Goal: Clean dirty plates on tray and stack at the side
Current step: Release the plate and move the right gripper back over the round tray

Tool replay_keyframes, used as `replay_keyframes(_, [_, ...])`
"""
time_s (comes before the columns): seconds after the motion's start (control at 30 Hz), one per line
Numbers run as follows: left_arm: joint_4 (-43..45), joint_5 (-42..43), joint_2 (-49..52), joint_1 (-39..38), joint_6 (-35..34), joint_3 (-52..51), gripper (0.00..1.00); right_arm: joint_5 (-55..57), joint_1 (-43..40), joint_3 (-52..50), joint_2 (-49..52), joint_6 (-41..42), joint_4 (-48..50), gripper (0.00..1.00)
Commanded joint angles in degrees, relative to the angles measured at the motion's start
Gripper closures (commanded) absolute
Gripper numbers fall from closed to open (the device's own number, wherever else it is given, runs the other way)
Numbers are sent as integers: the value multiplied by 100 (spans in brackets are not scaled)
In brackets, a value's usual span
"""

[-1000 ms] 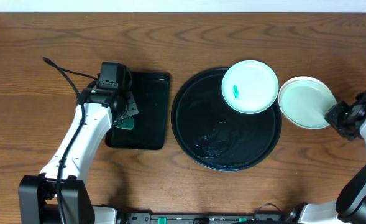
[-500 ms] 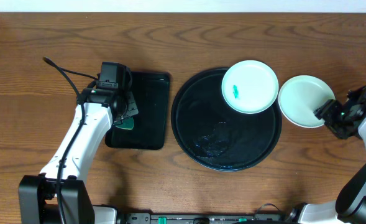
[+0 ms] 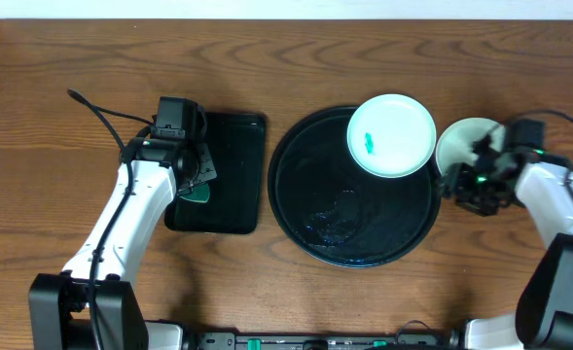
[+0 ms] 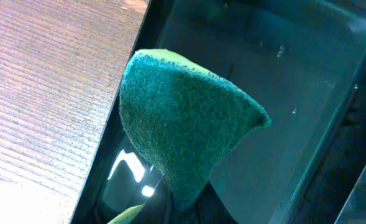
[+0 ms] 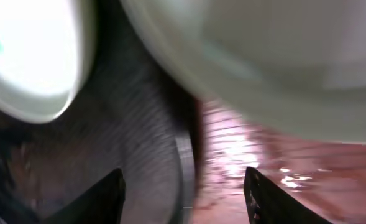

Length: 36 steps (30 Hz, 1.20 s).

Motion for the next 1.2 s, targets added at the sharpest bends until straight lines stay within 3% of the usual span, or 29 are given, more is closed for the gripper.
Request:
replay_keyframes(0.0, [4,-4,-52,4,-35,-13,92,-142,754,-15,-63,-291,-101,41])
replay_keyframes(0.17, [7,-7,-52,4,-35,-13,92,-142,1847,-13,-63,-205,-44,45])
replay_keyframes(0.37, [4,-7,-31,4,-35,-13,92,61,3252,-13,-63,409,828,46])
replay_keyframes(0.73, [7,-7,-31,4,-35,-17,92,2013,5449,-13,-59,750,2389,54])
replay_keyframes(0.93, [7,-7,-31,4,-37,-17,92,2420,5932,129,-50,601,2573,61])
replay_keyframes(1.17, [7,-7,-31,4,-37,-17,92,2028,5842,1248,4,597,1554,62])
